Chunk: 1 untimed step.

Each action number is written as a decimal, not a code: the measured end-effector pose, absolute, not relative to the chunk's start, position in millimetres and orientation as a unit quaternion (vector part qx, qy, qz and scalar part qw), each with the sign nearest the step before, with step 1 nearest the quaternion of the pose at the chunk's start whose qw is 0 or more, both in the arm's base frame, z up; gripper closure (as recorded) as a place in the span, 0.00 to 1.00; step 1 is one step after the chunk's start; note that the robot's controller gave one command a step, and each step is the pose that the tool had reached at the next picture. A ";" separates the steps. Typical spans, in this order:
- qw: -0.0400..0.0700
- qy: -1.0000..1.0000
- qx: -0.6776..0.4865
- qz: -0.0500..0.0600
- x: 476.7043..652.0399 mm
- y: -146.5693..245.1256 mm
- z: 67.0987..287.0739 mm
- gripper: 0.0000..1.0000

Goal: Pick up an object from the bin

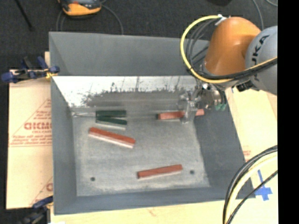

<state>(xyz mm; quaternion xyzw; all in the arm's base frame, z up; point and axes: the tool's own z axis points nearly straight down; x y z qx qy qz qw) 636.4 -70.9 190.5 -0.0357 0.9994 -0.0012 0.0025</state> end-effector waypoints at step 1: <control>0.002 0.999 -0.036 -0.001 636.4 -70.9 190.5 1.00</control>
Offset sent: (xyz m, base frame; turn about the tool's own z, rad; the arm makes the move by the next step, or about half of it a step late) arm 0.0000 0.0000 0.0000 0.0000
